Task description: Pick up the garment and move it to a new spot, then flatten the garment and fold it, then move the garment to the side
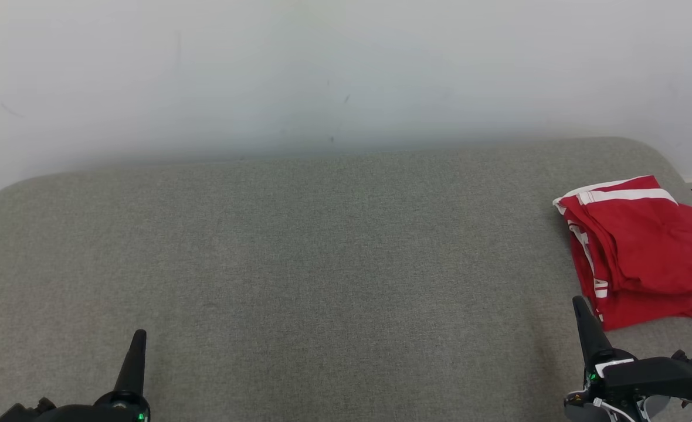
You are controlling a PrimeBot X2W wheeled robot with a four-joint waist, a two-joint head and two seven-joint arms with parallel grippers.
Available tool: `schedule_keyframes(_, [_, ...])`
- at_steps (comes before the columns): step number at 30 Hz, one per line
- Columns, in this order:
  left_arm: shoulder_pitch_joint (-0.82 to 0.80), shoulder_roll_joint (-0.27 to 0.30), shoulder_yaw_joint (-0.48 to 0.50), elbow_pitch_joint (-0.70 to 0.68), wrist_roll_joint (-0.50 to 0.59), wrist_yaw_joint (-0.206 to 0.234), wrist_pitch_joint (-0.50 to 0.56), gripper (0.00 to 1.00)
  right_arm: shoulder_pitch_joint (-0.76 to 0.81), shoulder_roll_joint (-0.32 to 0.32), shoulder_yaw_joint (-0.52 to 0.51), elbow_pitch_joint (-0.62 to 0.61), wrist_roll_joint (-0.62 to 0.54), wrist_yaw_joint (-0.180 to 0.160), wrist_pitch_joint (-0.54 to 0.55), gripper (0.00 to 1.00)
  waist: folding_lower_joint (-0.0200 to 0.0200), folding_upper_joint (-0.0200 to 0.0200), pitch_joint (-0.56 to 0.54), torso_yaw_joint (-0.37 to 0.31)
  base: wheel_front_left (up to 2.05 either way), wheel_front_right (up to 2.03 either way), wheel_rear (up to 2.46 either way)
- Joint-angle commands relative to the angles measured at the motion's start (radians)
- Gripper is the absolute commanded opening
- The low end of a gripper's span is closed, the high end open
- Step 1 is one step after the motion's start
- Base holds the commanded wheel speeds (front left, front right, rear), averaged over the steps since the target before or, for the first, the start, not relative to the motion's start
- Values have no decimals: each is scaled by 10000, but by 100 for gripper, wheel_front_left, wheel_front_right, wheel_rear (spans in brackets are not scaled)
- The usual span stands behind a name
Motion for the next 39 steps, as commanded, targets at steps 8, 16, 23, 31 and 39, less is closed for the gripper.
schedule_keyframes(8, [-231, 63, -6, -132, -804, -19, 231, 0, 52, 83, -166, -177, 777, 6, 103, 0, 0, -1, 49, 37, 0, 0, 0])
schedule_keyframes(16, [-289, 68, -18, -167, -1415, -20, 386, 0, 75, 142, -277, -259, 1356, 6, 188, 0, 0, -1, 95, 70, 0, 0, 0])
schedule_keyframes(23, [-326, 72, -28, -193, -1947, -21, 522, 0, 92, 187, -366, -322, 1831, 7, 273, 0, 0, -1, 135, 100, 0, 0, 0])
schedule_keyframes(31, [-366, 76, -37, -215, -2479, -22, 675, 0, 116, 232, -460, -378, 2329, 7, 345, 0, 0, -1, 181, 134, 0, 0, 0])
schedule_keyframes(39, [-352, 77, -39, -225, -2738, -23, 756, 0, 129, 260, -512, -411, 2586, 7, 391, 0, 0, -1, 210, 155, 0, 0, 0])
